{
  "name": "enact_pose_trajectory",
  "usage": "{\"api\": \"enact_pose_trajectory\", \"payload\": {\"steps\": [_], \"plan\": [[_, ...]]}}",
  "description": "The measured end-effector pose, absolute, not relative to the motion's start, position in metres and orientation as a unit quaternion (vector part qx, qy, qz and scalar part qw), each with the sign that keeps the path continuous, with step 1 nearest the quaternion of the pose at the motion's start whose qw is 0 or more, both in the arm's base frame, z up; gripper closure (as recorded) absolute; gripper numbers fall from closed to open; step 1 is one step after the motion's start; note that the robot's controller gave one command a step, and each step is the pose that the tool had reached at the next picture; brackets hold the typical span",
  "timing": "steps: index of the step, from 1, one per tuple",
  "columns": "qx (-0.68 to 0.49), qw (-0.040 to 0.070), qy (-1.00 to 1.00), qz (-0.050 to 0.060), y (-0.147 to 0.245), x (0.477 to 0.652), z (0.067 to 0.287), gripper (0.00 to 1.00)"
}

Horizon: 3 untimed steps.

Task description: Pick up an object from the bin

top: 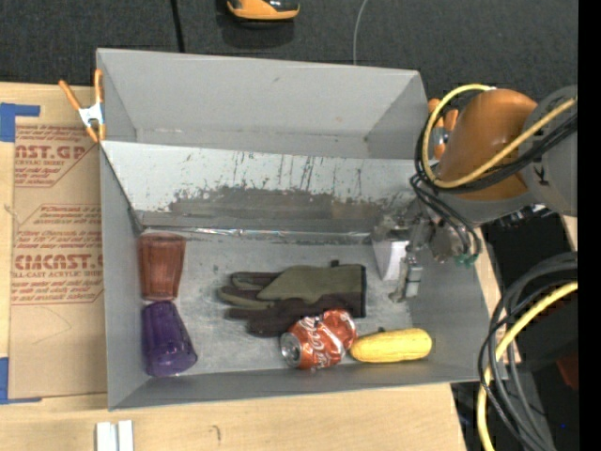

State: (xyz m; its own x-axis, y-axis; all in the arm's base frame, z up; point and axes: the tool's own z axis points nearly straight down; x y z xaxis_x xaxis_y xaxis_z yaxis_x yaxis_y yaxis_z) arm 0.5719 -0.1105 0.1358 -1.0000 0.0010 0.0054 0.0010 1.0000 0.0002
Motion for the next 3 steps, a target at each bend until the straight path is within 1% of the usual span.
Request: {"api": "enact_pose_trajectory", "payload": {"steps": [1,2,3], "plan": [[0.0,-0.001,-1.0,0.0,-0.11,0.574,0.141,0.0],[-0.063,-0.004,-0.998,0.001,-0.063,0.566,0.094,0.0],[-0.083,0.001,-0.997,-0.001,-0.046,0.571,0.095,0.0]]}}
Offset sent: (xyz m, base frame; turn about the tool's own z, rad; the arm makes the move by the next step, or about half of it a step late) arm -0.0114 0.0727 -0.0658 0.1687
